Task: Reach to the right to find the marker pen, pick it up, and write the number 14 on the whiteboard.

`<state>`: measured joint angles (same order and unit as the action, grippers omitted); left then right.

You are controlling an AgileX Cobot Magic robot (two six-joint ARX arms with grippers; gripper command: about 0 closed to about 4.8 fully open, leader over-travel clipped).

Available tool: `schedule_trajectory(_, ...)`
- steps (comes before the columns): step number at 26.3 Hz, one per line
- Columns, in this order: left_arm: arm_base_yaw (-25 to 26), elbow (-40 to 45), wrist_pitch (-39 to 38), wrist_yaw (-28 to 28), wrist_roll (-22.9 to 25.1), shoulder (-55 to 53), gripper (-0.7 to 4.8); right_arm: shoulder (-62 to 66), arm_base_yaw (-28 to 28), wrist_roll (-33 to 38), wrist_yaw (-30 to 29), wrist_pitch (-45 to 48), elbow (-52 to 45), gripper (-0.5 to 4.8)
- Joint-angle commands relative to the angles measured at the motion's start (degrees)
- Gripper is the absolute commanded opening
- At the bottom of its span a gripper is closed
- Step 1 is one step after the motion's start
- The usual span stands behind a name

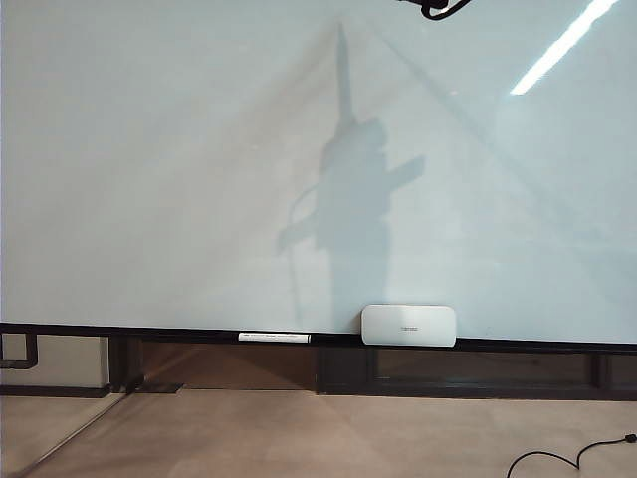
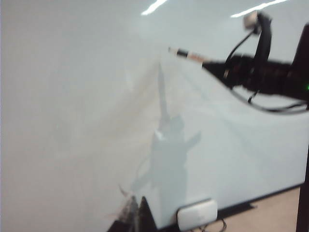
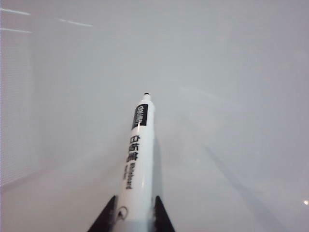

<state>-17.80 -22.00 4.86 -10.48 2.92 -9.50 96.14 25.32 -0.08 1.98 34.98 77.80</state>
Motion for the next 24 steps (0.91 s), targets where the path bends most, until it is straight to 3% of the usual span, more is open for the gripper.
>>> schedule_trajectory(1, 0.0, -2.1, -0.8, -0.2, 0.1, 0.0, -0.06, 0.2, 0.6, -0.2, 2.1, 1.2, 0.9, -0.02)
schedule_trajectory(24, 0.0, -2.3, -1.8, -0.6, 0.1, 0.0, -0.06, 5.6, 1.3, -1.7, 2.4, 6.0, 4.5, -0.02)
